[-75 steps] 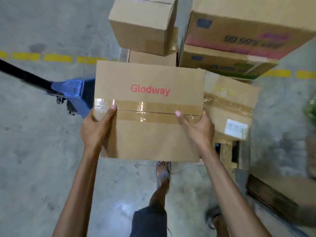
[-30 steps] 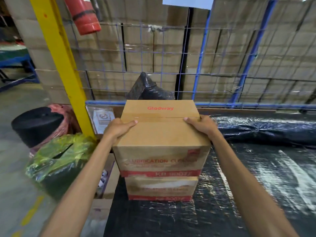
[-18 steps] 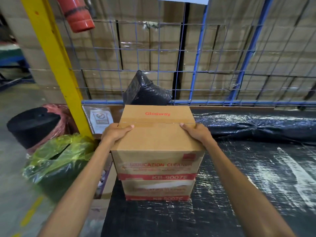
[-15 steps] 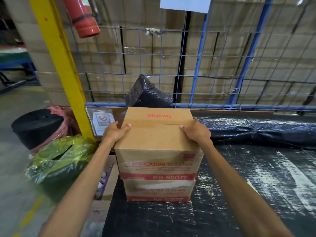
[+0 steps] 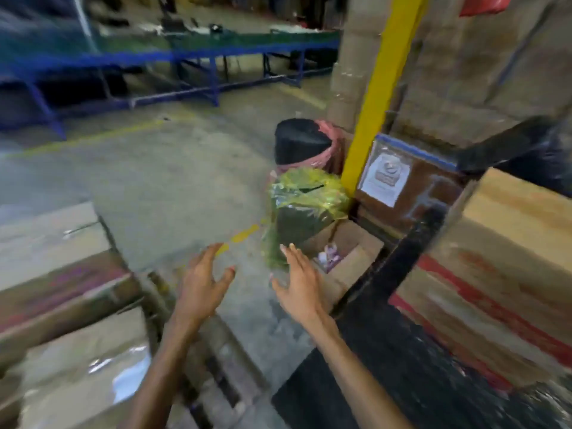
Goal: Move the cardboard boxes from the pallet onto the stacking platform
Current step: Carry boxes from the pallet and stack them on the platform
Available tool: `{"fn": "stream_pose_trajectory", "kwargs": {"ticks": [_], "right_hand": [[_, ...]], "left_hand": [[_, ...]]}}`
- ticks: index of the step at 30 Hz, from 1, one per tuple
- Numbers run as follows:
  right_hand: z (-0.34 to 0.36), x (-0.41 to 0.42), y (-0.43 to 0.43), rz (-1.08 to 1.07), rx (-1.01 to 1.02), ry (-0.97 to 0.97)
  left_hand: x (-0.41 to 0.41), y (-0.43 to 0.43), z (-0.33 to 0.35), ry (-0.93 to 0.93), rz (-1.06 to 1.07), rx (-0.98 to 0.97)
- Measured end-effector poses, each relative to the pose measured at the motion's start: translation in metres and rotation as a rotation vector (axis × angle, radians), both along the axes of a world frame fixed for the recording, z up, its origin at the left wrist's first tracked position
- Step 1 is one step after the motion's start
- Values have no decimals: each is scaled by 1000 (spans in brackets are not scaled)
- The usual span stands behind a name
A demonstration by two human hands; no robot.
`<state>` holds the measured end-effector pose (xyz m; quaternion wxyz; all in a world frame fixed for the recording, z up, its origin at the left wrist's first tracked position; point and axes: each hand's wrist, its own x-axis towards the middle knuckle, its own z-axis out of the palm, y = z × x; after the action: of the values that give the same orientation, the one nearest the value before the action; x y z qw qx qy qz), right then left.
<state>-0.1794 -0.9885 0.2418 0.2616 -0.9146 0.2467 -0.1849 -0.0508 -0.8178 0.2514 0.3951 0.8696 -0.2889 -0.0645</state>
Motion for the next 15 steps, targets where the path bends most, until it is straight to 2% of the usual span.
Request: {"fn": "stream_pose_trajectory", "kwargs": {"ticks": [5,9,15], "right_hand": [[-86,86,207,401,160,219],[-140,135,373,599,287,404],[-240,174,557,619,472,576]], "left_hand": [[19,258,-62,84,371,122],[27,441,-118,213,550,208],[40,630,-217,438,737,294]]}}
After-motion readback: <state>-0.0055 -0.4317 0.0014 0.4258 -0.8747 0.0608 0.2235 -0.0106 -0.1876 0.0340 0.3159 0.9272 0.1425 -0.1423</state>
